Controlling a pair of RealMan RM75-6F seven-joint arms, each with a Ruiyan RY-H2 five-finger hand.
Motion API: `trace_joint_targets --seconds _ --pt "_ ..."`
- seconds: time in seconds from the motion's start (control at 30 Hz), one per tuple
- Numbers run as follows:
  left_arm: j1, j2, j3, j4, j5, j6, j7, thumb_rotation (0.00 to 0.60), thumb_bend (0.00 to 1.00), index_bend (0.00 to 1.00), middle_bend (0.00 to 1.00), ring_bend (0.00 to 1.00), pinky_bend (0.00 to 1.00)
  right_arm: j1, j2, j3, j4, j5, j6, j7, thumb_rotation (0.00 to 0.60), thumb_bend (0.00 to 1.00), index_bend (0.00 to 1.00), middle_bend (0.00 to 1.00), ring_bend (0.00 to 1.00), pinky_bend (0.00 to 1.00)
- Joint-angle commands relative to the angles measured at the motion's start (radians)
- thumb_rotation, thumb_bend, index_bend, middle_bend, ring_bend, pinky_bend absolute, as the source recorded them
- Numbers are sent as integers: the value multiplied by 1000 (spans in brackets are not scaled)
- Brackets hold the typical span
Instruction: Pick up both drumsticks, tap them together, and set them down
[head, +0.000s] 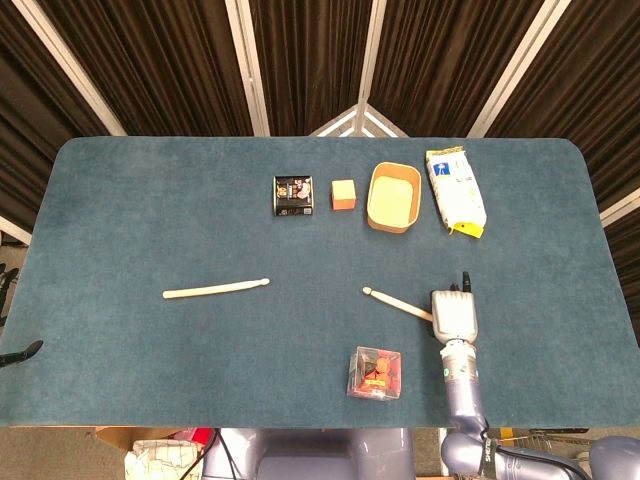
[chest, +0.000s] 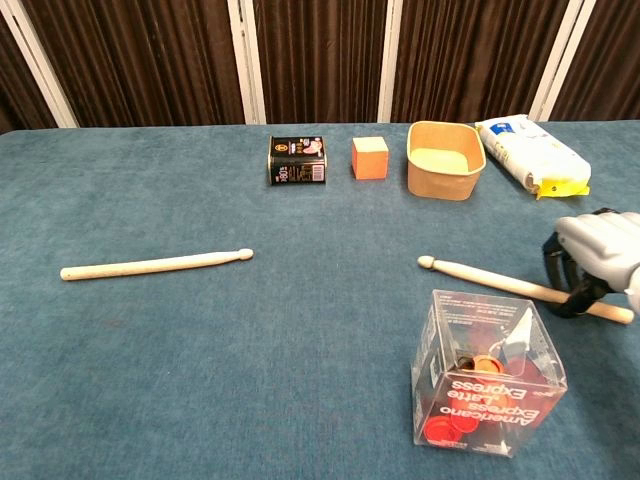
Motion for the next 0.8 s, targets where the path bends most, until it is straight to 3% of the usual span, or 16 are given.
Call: trace_joint_targets --seconds 0.03,0.33,0.63,0.8 --pt "0 0 0 0 -1 -1 0 600 135 75 2 0 0 -8 13 -17 -9 -41 -7 32 600 356 672 642 322 0" --pt "-3 -2 1 0 -1 -5 3 600 136 75 2 0 0 -13 77 -22 -99 -73 -19 51 600 395 691 653 336 0" --pt "-5 -3 0 4 -6 -11 1 600 135 75 2 0 0 -17 172 -9 -184 -173 -48 196 600 406 701 659 344 0" --pt "-12 -6 -1 14 -8 -24 -7 600 135 75 2 0 0 -15 241 27 -225 -231 -51 303 600 407 706 661 346 0"
